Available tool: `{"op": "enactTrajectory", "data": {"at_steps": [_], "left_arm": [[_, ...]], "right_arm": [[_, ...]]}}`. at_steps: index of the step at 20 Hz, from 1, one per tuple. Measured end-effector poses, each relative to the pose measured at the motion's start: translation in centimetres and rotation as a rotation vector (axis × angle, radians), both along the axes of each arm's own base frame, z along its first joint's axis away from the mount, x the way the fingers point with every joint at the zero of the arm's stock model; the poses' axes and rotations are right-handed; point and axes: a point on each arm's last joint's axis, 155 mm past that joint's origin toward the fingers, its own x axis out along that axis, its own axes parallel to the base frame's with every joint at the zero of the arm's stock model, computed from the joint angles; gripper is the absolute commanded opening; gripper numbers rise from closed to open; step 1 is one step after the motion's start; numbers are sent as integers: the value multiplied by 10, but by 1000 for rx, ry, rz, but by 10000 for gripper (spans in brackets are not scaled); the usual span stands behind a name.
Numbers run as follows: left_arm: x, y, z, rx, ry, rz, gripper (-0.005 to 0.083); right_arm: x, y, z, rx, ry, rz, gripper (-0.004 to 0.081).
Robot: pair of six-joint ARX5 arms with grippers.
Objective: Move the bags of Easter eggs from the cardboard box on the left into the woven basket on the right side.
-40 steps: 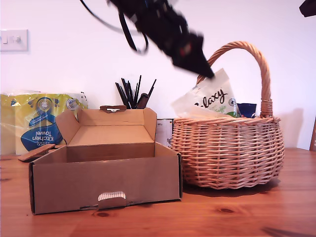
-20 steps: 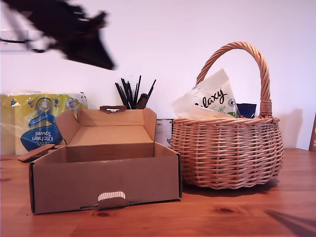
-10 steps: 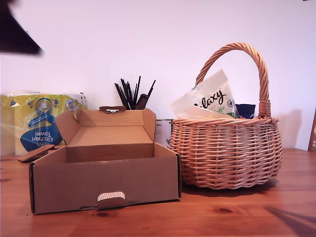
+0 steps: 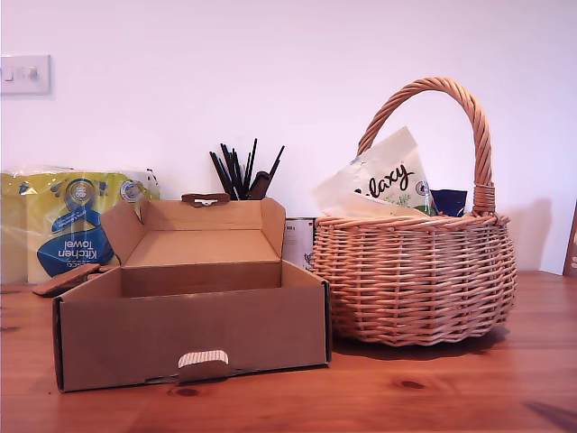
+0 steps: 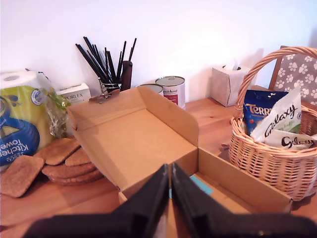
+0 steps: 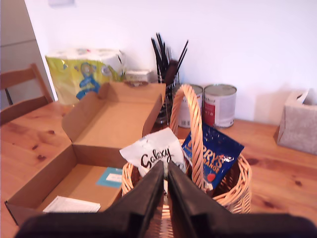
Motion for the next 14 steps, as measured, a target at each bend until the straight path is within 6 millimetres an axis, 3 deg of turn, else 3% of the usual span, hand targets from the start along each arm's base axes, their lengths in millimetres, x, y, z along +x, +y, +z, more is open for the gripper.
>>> {"op": "enactTrajectory", "data": {"at_steps": [3, 14], "left_arm": [[-1, 0, -5, 7, 20, 0, -22], [-7, 3, -38, 54, 144, 0, -22]], "right_arm": [[0, 0, -5, -6, 19, 0, -13], [-13, -4, -56, -68, 222, -1, -13]]}}
